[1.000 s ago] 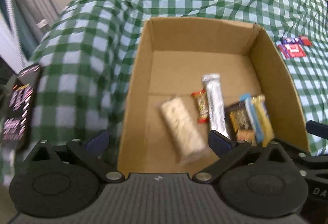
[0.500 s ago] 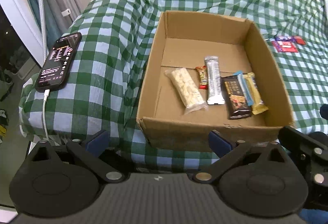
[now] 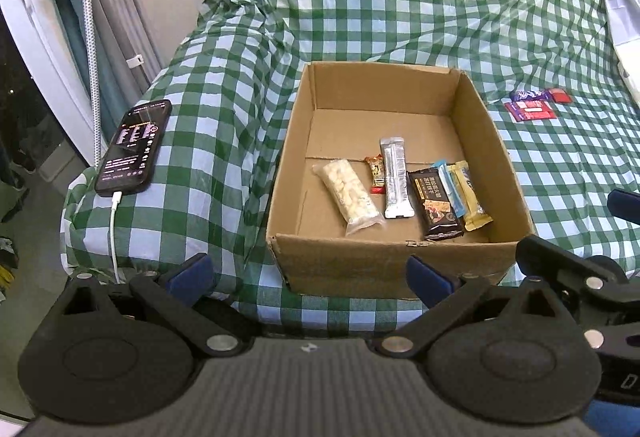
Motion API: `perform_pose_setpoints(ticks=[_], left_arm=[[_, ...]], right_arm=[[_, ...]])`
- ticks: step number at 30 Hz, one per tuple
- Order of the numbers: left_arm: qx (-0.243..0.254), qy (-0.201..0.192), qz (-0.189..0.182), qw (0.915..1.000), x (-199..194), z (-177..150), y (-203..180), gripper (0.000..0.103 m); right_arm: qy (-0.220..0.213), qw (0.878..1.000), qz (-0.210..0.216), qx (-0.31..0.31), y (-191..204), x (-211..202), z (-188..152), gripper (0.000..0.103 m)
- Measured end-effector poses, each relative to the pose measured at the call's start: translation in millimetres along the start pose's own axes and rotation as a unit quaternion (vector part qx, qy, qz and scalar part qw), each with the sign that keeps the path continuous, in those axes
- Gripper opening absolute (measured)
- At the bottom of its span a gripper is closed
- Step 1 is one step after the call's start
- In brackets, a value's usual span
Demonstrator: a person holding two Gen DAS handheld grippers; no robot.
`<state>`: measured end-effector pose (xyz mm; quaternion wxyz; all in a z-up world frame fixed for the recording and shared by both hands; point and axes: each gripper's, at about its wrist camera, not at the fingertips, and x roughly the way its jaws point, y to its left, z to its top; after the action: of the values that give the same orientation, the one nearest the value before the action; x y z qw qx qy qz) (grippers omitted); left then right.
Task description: Organize snacks
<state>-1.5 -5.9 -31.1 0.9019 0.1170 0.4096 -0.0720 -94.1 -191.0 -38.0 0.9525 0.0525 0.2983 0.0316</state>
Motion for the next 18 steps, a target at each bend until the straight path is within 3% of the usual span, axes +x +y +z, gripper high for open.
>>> perform_pose_setpoints(ticks=[18], left_arm=[[0.009,0.003,0.004,1.0000,-3.8,-0.9,-7.2,0.103]], right_arm=[[-0.005,1.000,-0.002,0.004,-4.5,-6.0,-1.2,0.100]])
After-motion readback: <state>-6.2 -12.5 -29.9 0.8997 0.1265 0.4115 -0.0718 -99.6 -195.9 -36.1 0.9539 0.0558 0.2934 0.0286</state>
